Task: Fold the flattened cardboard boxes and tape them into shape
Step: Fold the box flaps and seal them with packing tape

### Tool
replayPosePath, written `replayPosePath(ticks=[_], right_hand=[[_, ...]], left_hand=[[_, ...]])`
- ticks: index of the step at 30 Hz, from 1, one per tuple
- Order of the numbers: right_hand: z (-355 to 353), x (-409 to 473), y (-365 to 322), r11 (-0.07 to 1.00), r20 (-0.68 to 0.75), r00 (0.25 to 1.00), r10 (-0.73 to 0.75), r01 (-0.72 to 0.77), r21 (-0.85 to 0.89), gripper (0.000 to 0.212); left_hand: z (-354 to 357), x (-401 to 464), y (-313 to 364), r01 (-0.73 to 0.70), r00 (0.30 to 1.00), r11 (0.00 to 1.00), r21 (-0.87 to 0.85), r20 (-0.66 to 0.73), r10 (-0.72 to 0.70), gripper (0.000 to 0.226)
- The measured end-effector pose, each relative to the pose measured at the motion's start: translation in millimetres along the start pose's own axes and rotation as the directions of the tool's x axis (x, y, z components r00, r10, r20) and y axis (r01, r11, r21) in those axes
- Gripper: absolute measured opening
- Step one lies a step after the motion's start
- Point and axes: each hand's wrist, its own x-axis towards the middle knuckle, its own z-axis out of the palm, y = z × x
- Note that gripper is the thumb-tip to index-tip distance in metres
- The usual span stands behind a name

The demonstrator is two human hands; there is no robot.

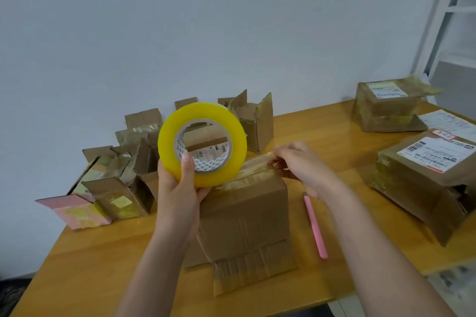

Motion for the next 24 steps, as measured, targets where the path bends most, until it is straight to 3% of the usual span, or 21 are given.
replayPosePath(ticks=[4,8,16,18,22,24], right_hand=[[-11,-5,11,0.955,-0.054,0.997,0.054,-0.036,0.293,0.018],[-17,-5,19,0.963,-0.041,0.998,0.053,-0.040,0.266,0.024],[-15,3,38,0.901,0.045,0.992,0.115,-0.123,0.417,0.024],[-12,4,45,0.946,0.071,0.992,0.108,-0.124,0.300,0.026],[-4,0,59,0.994,0.063,0.997,0.032,-0.025,-0.106,0.043],[-8,1,55,0.982,0.025,1.000,0.002,0.003,-0.190,0.034]], left_hand=[[-1,-4,-2,-0.030,0.999,1.000,0.009,0.015,0.030,0.048],[-4,-6,-4,-0.040,0.998,0.999,-0.004,0.040,0.040,0.051],[-4,-9,-6,-0.083,0.995,0.996,0.033,0.058,0.081,0.056],[-4,-8,-8,-0.088,0.994,0.995,0.044,0.066,0.085,0.057],[-3,-7,-10,-0.107,0.993,0.989,0.107,0.067,0.100,0.059],[-3,-7,-12,-0.130,0.989,0.981,0.143,0.090,0.118,0.057]])
